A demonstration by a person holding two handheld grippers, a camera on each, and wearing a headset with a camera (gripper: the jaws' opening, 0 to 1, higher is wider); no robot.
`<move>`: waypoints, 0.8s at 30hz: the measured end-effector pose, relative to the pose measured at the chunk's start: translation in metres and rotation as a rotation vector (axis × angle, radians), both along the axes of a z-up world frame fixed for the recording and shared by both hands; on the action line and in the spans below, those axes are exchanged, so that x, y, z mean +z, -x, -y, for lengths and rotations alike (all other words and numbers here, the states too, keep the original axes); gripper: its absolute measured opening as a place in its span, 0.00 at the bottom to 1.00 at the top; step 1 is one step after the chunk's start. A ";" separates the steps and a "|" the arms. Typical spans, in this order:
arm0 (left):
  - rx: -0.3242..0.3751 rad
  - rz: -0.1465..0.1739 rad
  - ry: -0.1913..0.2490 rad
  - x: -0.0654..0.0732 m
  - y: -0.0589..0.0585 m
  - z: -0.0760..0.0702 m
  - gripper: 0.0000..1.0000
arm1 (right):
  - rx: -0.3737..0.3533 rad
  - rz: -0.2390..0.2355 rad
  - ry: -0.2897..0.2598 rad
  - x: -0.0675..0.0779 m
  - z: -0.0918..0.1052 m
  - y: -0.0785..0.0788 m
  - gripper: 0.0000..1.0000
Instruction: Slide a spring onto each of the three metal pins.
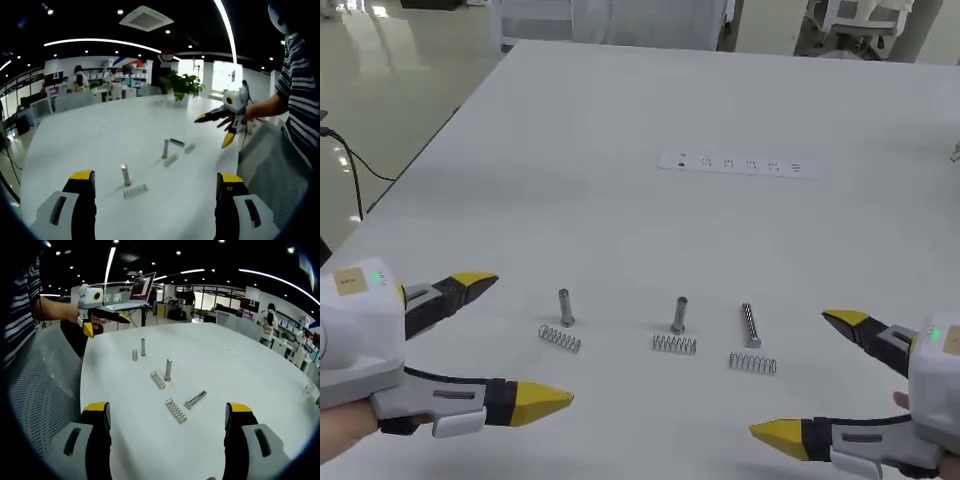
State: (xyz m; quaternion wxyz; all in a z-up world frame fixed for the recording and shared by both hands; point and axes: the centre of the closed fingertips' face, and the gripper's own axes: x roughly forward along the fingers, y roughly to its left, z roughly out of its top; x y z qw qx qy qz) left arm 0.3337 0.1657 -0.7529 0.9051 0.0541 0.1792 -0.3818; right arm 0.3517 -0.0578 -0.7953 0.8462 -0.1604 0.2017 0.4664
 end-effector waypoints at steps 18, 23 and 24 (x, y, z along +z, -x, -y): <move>0.008 -0.013 0.010 -0.004 0.000 -0.001 0.98 | 0.011 -0.017 -0.002 -0.003 -0.005 -0.001 0.95; 0.008 -0.014 0.009 -0.004 0.000 -0.001 0.98 | 0.012 -0.024 -0.011 0.000 -0.009 -0.005 0.94; 0.008 -0.014 0.009 -0.004 0.000 -0.001 0.98 | 0.012 -0.025 -0.012 0.000 -0.009 -0.006 0.94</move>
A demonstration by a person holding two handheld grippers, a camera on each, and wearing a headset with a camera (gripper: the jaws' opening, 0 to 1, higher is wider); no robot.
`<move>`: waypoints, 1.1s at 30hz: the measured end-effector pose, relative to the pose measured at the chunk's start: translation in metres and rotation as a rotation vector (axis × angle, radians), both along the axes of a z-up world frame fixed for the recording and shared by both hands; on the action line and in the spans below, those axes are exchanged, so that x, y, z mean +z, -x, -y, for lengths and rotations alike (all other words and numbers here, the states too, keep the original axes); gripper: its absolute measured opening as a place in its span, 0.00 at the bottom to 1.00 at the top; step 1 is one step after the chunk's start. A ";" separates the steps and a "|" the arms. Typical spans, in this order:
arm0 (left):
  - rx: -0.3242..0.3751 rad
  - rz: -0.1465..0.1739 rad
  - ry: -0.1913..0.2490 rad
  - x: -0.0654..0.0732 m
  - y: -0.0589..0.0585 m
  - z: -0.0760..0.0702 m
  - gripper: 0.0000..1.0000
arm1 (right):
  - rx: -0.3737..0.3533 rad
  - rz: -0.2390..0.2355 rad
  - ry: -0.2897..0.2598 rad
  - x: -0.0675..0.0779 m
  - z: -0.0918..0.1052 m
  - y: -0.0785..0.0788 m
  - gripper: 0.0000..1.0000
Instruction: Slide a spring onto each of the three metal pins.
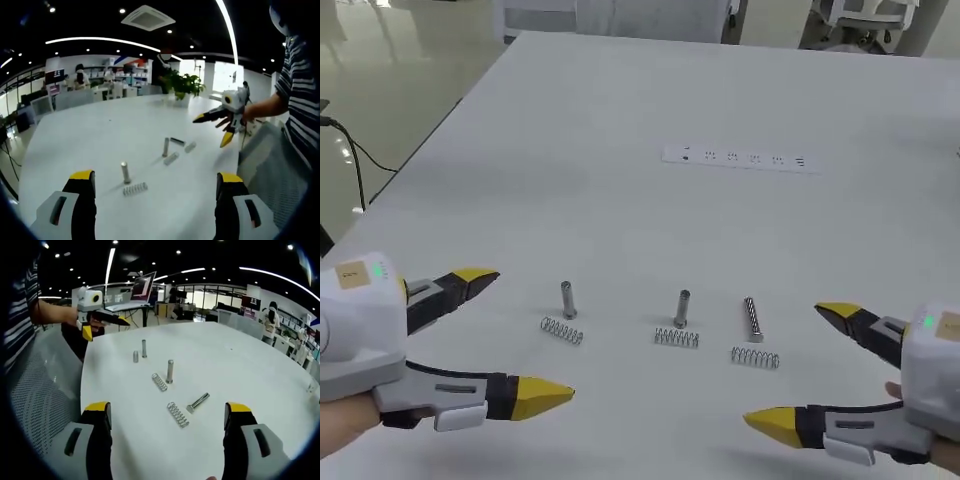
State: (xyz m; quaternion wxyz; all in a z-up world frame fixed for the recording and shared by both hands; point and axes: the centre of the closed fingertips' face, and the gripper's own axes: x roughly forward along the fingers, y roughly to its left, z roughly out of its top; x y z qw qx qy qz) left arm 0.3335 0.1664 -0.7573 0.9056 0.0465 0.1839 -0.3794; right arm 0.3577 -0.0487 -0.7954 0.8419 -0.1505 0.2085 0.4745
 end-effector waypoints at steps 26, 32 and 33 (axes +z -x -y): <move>0.006 -0.001 0.004 0.001 -0.001 -0.003 0.98 | -0.067 -0.093 -0.006 0.005 -0.014 -0.050 0.63; 0.006 -0.006 0.002 -0.001 0.000 -0.003 0.98 | -0.106 -0.140 0.040 -0.006 -0.012 -0.064 0.54; 0.006 -0.007 0.001 -0.001 0.000 -0.003 0.98 | -0.113 -0.147 0.048 -0.008 -0.011 -0.065 0.52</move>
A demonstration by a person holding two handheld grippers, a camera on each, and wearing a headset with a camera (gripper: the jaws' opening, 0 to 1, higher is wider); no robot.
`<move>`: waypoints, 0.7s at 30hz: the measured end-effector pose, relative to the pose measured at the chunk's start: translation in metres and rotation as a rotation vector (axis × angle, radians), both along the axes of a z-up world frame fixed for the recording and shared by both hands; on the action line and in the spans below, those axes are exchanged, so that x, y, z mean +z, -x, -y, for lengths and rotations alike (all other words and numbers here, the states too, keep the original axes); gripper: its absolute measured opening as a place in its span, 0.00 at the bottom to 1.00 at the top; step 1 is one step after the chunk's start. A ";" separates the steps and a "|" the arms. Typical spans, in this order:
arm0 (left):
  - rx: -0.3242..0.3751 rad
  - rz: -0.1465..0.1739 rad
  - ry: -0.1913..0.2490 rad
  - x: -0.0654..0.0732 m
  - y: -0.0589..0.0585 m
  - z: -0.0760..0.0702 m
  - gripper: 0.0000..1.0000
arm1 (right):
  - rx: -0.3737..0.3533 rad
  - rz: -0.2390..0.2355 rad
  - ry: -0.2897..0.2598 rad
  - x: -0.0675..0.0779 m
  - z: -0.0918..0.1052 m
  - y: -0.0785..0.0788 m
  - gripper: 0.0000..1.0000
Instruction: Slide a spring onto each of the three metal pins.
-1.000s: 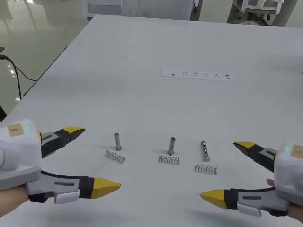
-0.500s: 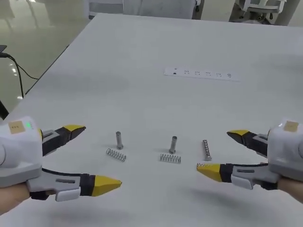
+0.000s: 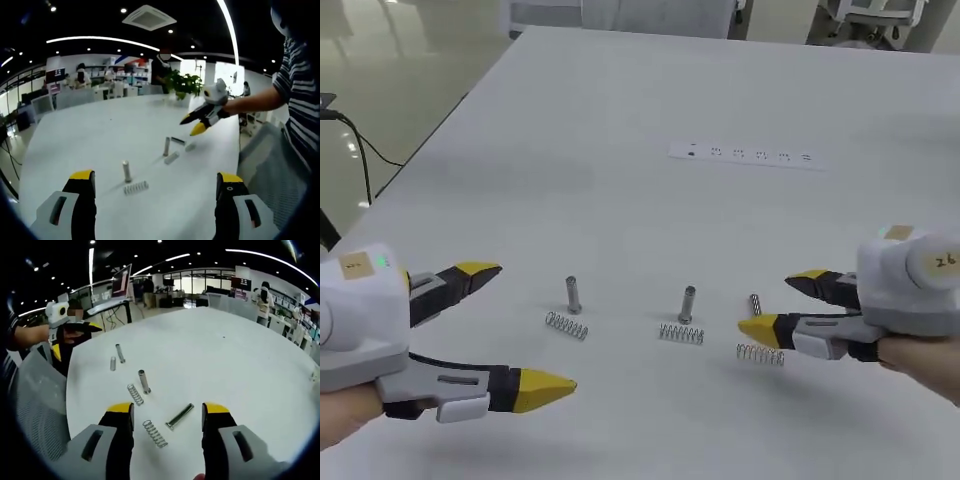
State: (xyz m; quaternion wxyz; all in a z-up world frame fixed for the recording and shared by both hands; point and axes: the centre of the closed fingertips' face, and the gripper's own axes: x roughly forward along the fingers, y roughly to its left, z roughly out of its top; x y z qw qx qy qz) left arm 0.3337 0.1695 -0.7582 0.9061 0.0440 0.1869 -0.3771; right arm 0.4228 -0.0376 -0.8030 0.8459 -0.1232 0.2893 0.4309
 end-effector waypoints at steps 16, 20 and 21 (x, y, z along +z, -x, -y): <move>-0.007 -0.034 0.001 -0.008 0.003 -0.004 0.98 | -0.155 -0.172 0.007 -0.022 0.007 -0.026 0.32; 0.000 -0.045 -0.002 -0.012 0.004 -0.007 0.98 | -0.191 -0.216 0.010 -0.025 0.005 -0.027 0.25; 0.000 -0.045 -0.002 -0.012 0.004 -0.007 0.98 | -0.194 -0.221 0.013 -0.026 0.005 -0.028 0.24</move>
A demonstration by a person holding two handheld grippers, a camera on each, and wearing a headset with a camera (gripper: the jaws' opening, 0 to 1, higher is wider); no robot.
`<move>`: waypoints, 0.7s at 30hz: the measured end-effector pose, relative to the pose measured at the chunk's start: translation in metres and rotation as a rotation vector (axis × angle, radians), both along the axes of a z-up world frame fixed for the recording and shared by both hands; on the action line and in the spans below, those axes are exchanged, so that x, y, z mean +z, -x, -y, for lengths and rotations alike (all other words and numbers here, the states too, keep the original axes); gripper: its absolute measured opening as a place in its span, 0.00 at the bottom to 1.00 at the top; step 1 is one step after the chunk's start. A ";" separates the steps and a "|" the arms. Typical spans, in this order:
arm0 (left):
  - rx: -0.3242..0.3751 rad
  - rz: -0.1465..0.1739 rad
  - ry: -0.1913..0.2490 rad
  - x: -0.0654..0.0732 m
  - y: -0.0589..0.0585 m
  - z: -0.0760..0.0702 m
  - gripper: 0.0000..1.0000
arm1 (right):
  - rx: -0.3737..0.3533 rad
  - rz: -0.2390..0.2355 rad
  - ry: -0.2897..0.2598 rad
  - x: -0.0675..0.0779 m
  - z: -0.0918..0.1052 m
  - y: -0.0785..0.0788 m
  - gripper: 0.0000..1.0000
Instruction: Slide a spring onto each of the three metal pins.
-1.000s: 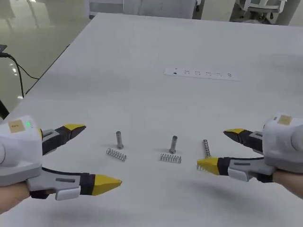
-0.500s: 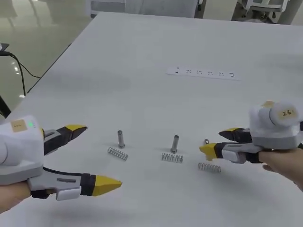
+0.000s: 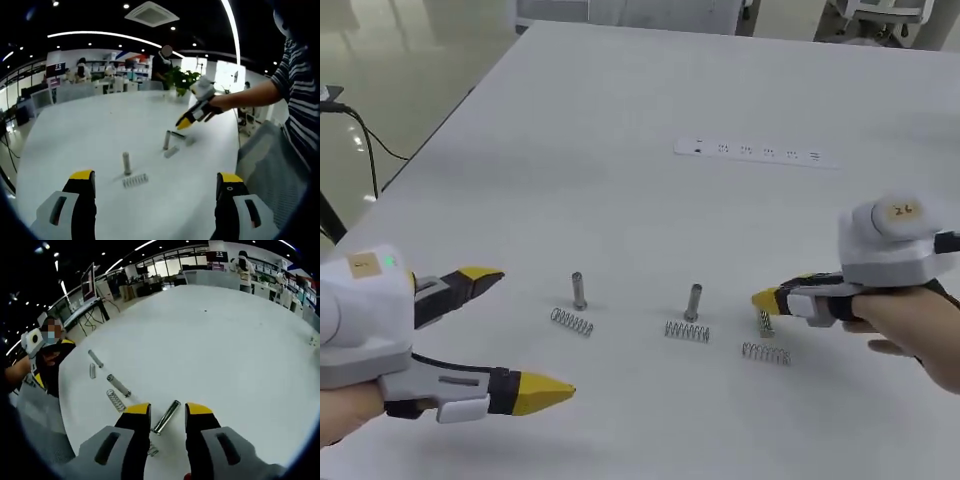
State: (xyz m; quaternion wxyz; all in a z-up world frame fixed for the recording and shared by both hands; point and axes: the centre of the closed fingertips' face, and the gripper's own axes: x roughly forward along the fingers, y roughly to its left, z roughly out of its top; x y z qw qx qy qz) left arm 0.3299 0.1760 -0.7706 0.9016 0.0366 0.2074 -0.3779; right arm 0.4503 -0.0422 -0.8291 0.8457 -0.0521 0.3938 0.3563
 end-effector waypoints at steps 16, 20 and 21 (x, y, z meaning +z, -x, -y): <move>0.017 0.007 0.009 0.002 0.000 -0.007 0.98 | -0.115 -0.138 0.053 -0.023 -0.002 -0.002 0.11; 0.021 0.005 0.010 0.000 0.001 -0.008 0.98 | -0.140 -0.142 0.065 -0.025 0.000 -0.005 0.11; 0.021 0.004 0.011 0.000 0.001 -0.008 0.98 | -0.142 -0.144 0.065 -0.025 0.000 -0.005 0.10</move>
